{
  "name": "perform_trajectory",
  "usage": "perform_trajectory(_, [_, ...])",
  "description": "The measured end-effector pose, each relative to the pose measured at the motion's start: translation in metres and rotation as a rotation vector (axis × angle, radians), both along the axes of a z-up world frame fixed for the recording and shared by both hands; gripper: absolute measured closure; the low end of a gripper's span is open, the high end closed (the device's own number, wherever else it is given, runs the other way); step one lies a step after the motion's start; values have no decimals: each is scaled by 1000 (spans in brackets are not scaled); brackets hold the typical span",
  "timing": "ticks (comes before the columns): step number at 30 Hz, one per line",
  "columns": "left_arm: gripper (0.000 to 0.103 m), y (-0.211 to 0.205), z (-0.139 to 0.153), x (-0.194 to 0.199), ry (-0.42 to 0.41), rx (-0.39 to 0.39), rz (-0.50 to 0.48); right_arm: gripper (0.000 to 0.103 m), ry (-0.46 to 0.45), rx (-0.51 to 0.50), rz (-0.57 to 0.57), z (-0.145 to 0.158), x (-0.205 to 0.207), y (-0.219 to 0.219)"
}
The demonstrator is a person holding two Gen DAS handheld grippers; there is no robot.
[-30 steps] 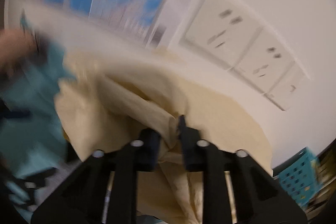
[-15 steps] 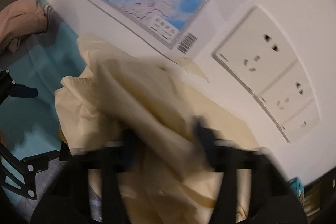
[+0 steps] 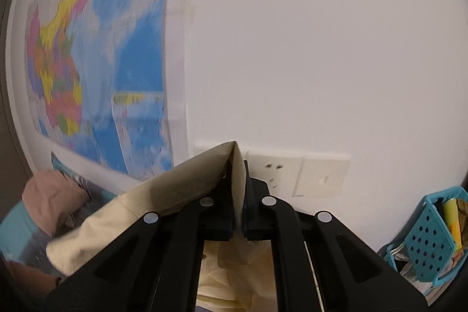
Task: Fold large clothes
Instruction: 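Lift the cream shirt with the right tool while the left tool grasps another part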
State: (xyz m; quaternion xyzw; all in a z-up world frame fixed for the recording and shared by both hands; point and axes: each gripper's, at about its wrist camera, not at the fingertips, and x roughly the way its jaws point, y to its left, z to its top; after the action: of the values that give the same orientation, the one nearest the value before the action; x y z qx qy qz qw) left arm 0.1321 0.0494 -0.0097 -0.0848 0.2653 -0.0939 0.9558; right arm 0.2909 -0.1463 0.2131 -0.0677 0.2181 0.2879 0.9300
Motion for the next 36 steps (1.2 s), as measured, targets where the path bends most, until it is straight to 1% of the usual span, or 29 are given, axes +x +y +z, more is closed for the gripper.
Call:
perform_trajectory(1, [7,-8,4,-1,-39,7,-50,99,-5,12,-3,7,-3,-8])
perform_trajectory(4, [7,-39,9,6,-118,82,-160,99,-19,36,0,20,-2,-9])
perform_trajectory(6, [7,-56,11,20,-146,119,-186,99,-29,52,-7,20,-9,-16])
perform_trajectory(7, [7,-59,12,26,-149,126,-172,99,-35,54,-9,20,-9,-15])
perform_trajectory(8, [20,-58,13,29,-150,107,-168,99,-40,60,-22,25,-12,-23])
perform_trajectory(9, [49,-55,14,45,-129,68,-181,99,-43,63,-30,23,-13,-22])
perform_trajectory(10, [71,-54,15,54,-107,61,-183,99,-50,62,-40,26,-15,-30])
perform_trajectory(11, [100,-52,18,63,-83,39,-208,99,-50,70,-55,29,-17,-38])
perform_trajectory(12, [101,-51,23,68,-81,24,-212,100,-52,75,-68,32,-19,-47])
perform_trajectory(14, [101,-54,41,68,-121,49,-219,100,-64,105,-97,43,-28,-68])
perform_trajectory(15, [101,-53,51,67,-125,33,-233,100,-69,123,-107,51,-33,-79])
perform_trajectory(16, [101,-50,65,64,-142,-7,-257,100,-86,146,-125,64,-43,-93])
perform_trajectory(17, [101,-47,78,61,-165,-28,-263,100,-100,157,-131,73,-51,-101])
perform_trajectory(19, [101,-43,113,48,-236,-30,-265,100,-143,165,-144,97,-73,-115])
perform_trajectory(21, [101,-37,140,33,-303,-19,-257,100,-203,178,-144,128,-105,-127])
perform_trajectory(22, [101,-29,161,19,-348,-35,-252,100,-248,191,-131,147,-128,-132])
perform_trajectory(23, [101,-19,183,7,-387,-55,-245,100,-275,200,-117,159,-143,-136])
perform_trajectory(24, [101,-13,194,1,-404,-66,-242,100,-303,211,-104,172,-160,-139])
perform_trajectory(25, [101,-1,218,-15,-447,-88,-240,100,-327,224,-89,184,-176,-141])
perform_trajectory(26, [101,7,232,-28,-482,-85,-226,100,-349,240,-59,198,-197,-144])
perform_trajectory(27, [101,19,253,-50,-529,-74,-216,100,-361,248,-44,207,-211,-145])
perform_trajectory(29, [101,13,274,-75,-584,-43,-192,100,-387,268,-5,221,-242,-148])
perform_trajectory(30, [101,21,288,-98,-621,-18,-164,100,-390,279,17,225,-255,-149])
perform_trajectory(32, [101,28,306,-134,-646,1,-136,100,-379,308,62,228,-280,-151])
perform_trajectory(33, [101,38,314,-157,-667,25,-111,100,-374,312,84,227,-289,-149])
perform_trajectory(35, [101,47,320,-189,-684,66,-62,100,-351,339,142,219,-308,-144])
perform_trajectory(36, [101,56,323,-211,-686,103,-23,100,-332,352,181,214,-318,-141])
